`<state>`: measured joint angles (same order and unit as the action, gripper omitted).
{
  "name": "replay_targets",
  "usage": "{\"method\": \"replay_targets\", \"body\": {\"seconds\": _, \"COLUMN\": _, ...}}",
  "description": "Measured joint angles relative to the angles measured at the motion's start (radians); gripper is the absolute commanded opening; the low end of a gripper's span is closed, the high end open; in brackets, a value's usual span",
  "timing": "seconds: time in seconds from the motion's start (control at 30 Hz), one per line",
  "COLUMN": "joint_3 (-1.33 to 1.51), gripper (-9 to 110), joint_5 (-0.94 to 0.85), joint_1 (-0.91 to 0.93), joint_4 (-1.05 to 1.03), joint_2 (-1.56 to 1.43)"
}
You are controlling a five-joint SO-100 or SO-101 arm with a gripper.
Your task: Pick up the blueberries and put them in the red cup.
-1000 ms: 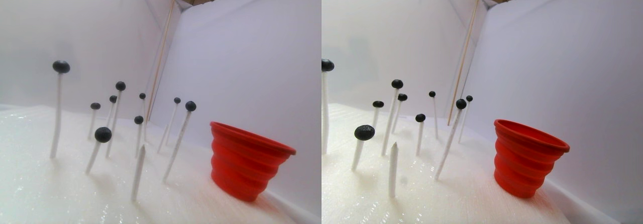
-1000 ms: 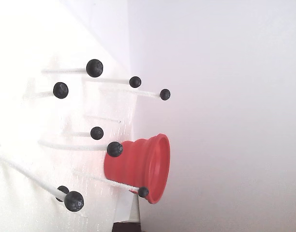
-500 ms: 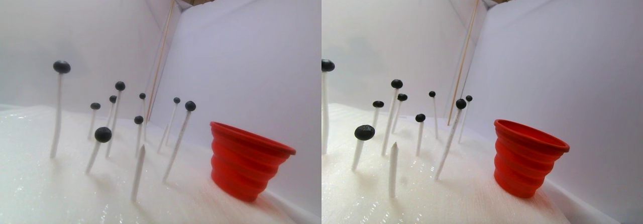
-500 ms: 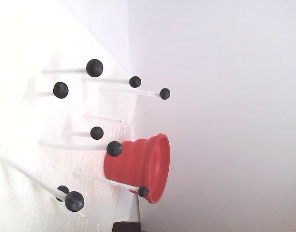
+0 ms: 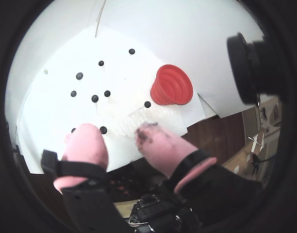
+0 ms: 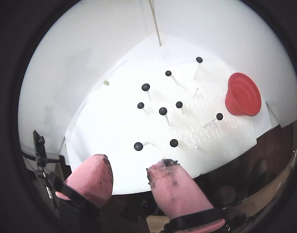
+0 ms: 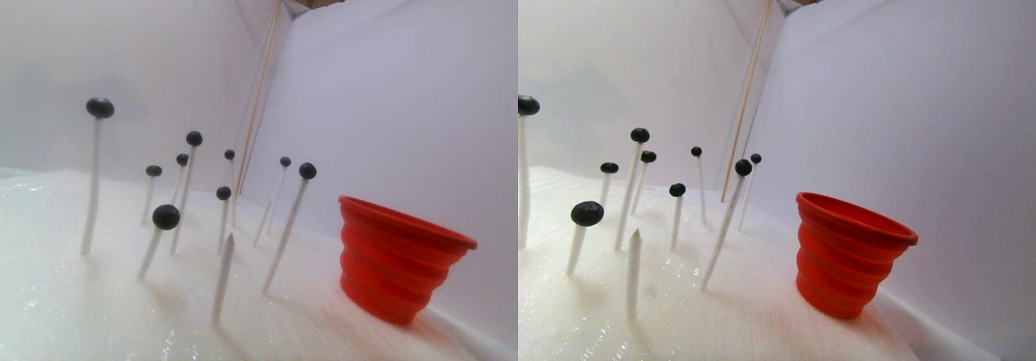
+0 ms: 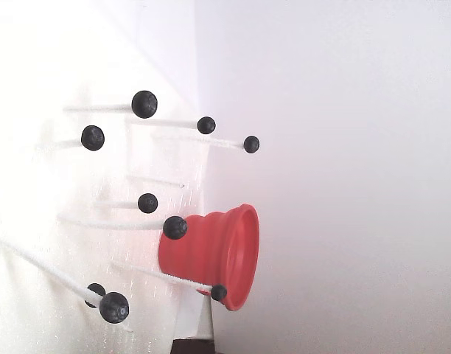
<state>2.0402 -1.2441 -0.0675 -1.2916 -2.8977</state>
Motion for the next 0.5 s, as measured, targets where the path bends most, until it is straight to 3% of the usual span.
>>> {"method": "replay_targets", "body": {"seconds": 0.5, "joint_3": 0.078, "gripper": 14, "joint_5": -0.081, "joint_1": -0.087, "joint_4": 0.117, "joint_2": 0.161}}
